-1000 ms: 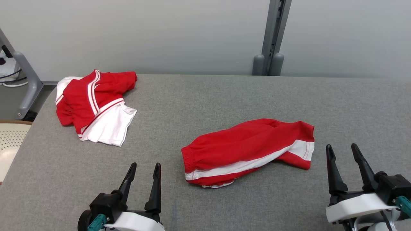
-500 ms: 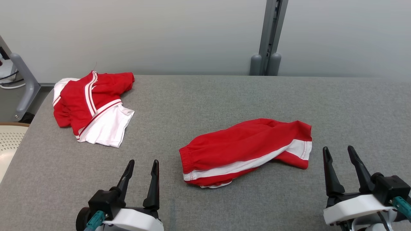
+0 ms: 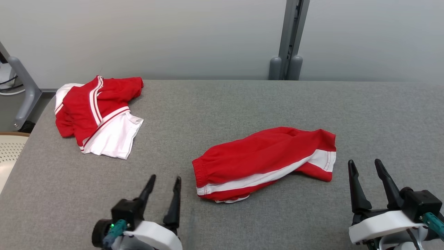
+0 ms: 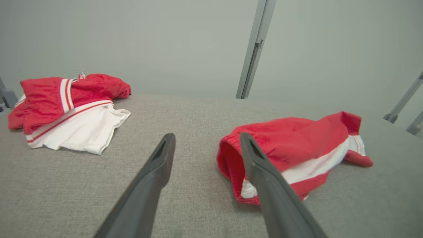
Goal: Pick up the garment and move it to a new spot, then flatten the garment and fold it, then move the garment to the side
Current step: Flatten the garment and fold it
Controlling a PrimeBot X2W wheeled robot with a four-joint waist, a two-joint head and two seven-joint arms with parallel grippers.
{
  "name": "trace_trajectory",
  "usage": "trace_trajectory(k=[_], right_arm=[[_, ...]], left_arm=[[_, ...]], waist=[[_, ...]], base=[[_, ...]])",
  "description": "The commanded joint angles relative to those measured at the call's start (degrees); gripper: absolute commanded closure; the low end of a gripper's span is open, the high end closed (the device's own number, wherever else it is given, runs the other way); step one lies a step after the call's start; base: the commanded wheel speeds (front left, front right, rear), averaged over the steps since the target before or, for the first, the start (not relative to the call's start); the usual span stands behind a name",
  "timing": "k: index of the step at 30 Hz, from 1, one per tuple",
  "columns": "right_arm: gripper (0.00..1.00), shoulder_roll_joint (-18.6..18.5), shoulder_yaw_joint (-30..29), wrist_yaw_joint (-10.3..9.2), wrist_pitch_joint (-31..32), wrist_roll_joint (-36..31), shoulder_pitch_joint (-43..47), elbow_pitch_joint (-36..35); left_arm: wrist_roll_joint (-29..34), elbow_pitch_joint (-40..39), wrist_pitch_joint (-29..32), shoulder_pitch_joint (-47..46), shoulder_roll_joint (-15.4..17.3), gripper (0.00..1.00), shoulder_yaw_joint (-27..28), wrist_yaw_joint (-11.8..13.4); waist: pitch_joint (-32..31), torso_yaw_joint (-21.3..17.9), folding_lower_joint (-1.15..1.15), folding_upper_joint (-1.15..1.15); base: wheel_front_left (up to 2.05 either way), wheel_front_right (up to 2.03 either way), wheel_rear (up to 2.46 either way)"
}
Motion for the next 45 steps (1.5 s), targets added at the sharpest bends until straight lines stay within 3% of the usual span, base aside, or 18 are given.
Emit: trace_trajectory(k=[1, 11, 25, 26, 27, 28, 32, 33, 45], right_arm=[[0.0, -0.2, 0.1, 0.01, -0.3, 0.3, -0.4, 0.2], [0.0, -0.2, 0.4, 0.01, -0.3, -0.2, -1.1, 0.7], [0.0, -0.2, 1.5, 0.01, -0.3, -0.7, -2.0, 1.7], [0.0, -0.2, 1.5, 0.01, -0.3, -0.7, -2.0, 1.7], [0.0, -0.2, 1.6, 0.01, -0.3, -0.7, -2.0, 1.7], [0.0, -0.2, 1.5, 0.01, -0.3, -0.7, -2.0, 1.8], [0.0, -0.2, 1.4, 0.01, -0.3, -0.8, -1.8, 1.8], [0.0, -0.2, 1.3, 0.01, -0.3, -0.9, -1.7, 1.9], [0.0, -0.2, 0.5, 0.01, -0.2, -1.7, -3.9, 8.8]], left_arm=[[0.0, 3.0, 0.0, -1.3, 0.2, 0.0, -1.5, -1.1], [-1.8, 14.1, 2.0, -5.8, 0.2, 0.0, -6.3, -4.9], [-7.8, 22.6, 0.3, -10.5, 0.2, 0.0, -11.0, -6.4], [-8.2, 22.8, 0.2, -10.7, 0.2, 0.05, -11.3, -6.4], [-8.5, 23.0, 0.1, -10.8, 0.2, 0.18, -11.6, -6.4], [-8.9, 23.0, 0.0, -10.9, 0.2, 0.43, -11.8, -6.4], [-10.1, 22.4, -0.1, -11.4, 0.2, 0.8, -12.4, -6.2], [-10.1, 22.1, -0.1, -11.4, 0.2, 0.97, -12.4, -6.1], [-7.0, 15.5, -0.1, -11.0, 0.3, 1.0, -7.3, -4.9]], waist=[[0.1, -0.3, 0.0, 0.0], [1.3, -1.9, 0.0, 0.0], [2.7, -5.4, 0.0, 0.0], [2.7, -5.6, 0.0, 0.0], [2.7, -5.8, 0.0, 0.0], [2.7, -5.9, 0.0, 0.0], [2.8, -6.3, 0.0, 0.0], [2.9, -6.4, 0.0, 0.0], [3.9, -4.6, 0.0, 0.0]], base=[[0.0, 0.0, 0.0], [0.0, 0.0, 0.0], [0.0, 0.0, 0.0], [0.0, 0.0, 0.0], [0.0, 0.0, 0.0], [0.0, 0.0, 0.0], [0.0, 0.0, 0.0], [0.0, 0.0, 0.0], [0.0, 0.0, 0.0]])
